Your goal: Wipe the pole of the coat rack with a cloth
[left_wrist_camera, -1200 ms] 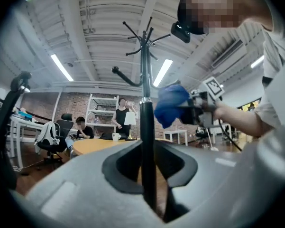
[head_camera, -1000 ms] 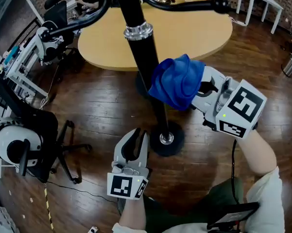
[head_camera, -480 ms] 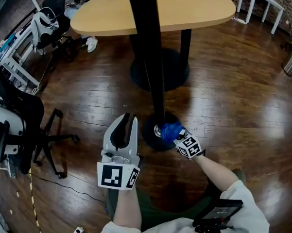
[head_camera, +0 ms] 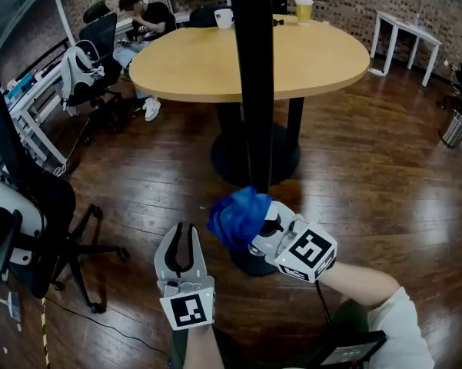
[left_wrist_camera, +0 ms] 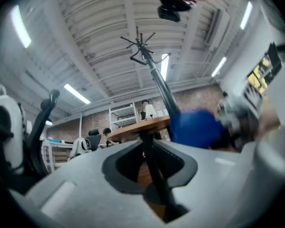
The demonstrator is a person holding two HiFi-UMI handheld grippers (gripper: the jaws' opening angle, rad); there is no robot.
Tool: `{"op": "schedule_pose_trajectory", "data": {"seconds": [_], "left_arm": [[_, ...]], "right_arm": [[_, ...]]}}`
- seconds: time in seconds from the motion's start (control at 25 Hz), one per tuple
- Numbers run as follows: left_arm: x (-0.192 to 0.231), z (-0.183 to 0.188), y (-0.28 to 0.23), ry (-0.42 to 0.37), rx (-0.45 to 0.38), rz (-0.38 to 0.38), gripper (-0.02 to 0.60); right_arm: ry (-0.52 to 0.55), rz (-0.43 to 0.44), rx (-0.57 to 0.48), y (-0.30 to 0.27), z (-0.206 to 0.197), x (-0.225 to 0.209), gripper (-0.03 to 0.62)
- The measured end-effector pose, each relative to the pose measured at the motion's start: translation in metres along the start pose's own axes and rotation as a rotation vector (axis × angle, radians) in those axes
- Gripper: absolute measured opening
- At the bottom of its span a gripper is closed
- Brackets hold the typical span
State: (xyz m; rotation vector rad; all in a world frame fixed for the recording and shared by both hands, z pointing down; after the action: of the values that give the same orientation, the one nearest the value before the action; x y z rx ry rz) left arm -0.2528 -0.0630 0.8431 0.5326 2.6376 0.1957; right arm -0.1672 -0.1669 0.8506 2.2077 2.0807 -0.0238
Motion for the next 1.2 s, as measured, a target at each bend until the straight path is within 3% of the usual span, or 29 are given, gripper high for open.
{"op": "schedule_pose_trajectory", "data": {"seconds": [0.12,0.2,0.24,0.28,0.4,0.52,0.64,0.76,0.92,1.0,1.08,1.2], "left_arm": [[0.003,-0.004,0.000,0.015,-0.005,0.001,0.067],[-0.001,-0.005,0.001,-0.091,-0.013,-0.012,0.066],[-0.003,-0.005,0.001,-0.137,-0.008,-0.019,0.063],[-0.004,-0.005,0.002,-0.123,-0.004,-0.024,0.057],[0.003,-0.002,0.005,0.042,-0.030,-0.018,0.054],[0.011,0.000,0.006,0.064,-0.033,0.001,0.049],[0.009,0.002,0.005,0.079,-0.038,-0.012,0.048],[0.011,0.000,0.007,0.067,-0.024,-0.019,0.048],[0.005,0.003,0.014,0.070,-0.024,-0.046,0.048],[0.004,0.004,0.018,0.063,-0.024,-0.060,0.048],[0.005,0.002,0.021,0.061,-0.019,-0.070,0.048],[0.007,0.000,0.023,0.060,-0.020,-0.065,0.048]], "right_arm": [[0.154,0.002,-0.126,-0.020,0.161,0.014,0.092],[0.186,-0.053,-0.183,-0.026,0.233,0.012,0.094],[0.208,-0.090,-0.199,-0.027,0.256,0.010,0.094],[0.231,-0.129,-0.202,-0.028,0.270,0.006,0.094],[0.236,-0.206,-0.162,-0.027,0.256,-0.009,0.094],[0.211,-0.227,-0.073,-0.022,0.168,-0.022,0.094],[0.145,-0.283,0.084,-0.007,0.001,-0.046,0.094],[-0.007,-0.342,0.276,-0.001,-0.185,-0.067,0.094],[-0.123,-0.452,0.493,0.010,-0.357,-0.084,0.094],[-0.199,-0.465,0.573,0.017,-0.414,-0.078,0.094],[-0.205,-0.447,0.640,0.020,-0.446,-0.066,0.094],[-0.214,-0.435,0.645,0.017,-0.447,-0.060,0.094]]}}
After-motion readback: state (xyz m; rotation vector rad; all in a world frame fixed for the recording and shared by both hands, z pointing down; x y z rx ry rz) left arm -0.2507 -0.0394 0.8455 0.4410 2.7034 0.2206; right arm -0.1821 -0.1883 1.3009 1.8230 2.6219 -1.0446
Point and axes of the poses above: the fingertips, and each gripper's own axes: y backward along the fingers, x to its left, z out of its top, the point moved 4 cm from there along y, backward along the fingers, and after that the axes turned 12 degrees about -y, right-handed, at the moved point
